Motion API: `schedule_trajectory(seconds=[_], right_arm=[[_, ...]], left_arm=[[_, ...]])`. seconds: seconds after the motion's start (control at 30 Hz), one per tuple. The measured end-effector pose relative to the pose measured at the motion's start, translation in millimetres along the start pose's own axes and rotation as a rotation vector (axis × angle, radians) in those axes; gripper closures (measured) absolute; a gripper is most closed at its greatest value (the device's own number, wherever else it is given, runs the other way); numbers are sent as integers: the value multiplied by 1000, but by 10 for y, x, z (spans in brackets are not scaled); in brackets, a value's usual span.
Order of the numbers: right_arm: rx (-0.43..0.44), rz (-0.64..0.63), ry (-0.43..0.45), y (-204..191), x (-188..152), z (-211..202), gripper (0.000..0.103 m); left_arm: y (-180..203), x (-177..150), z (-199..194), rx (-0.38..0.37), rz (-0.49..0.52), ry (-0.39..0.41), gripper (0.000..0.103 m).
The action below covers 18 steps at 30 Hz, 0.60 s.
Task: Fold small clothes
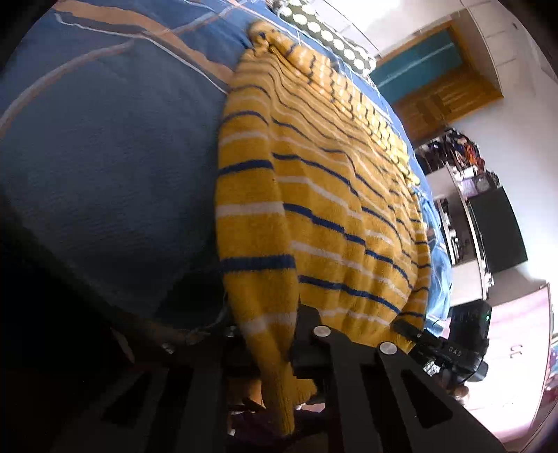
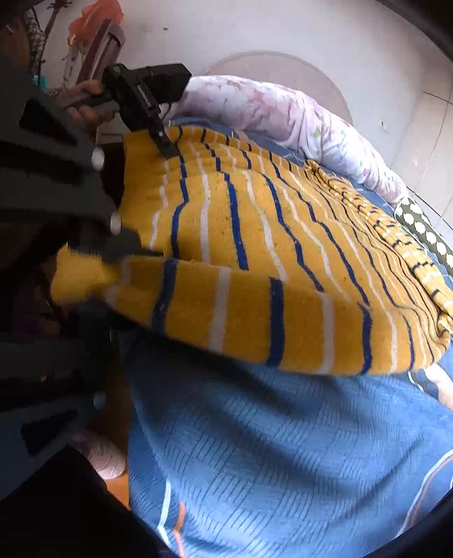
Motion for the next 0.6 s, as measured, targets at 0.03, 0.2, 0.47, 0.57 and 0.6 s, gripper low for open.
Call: schedule_trajectory(seconds=[0.03,0.2,0.47,0.57,0.6], right_arm=[[2,-1,4,24,-14,-48,93],[30,-15,27,91,-239,-342,94],[-8,-119,82,-104,-35,-494,94],[-2,-181,128,-273,170,-643,94],[2,-197,147,-320,259,-698,94]], left_arm=[[14,10,-47,5,0,10,96],[-13,-114,-253,14,-4,41,98],[133,117,-327,42,73,72,98],[288,330,-364,42,126,91,98],[324,430,-365,40,138,96,98]])
Point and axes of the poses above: each gripper's, at about its wrist camera, not at the fingertips, and z roughly the way its jaws point, y to its right, x to its top, the point moved 9 cm from there along z, roughly the way its jaws point, and after that the axes turned 11 degrees about -x, right-handed, at the moved point
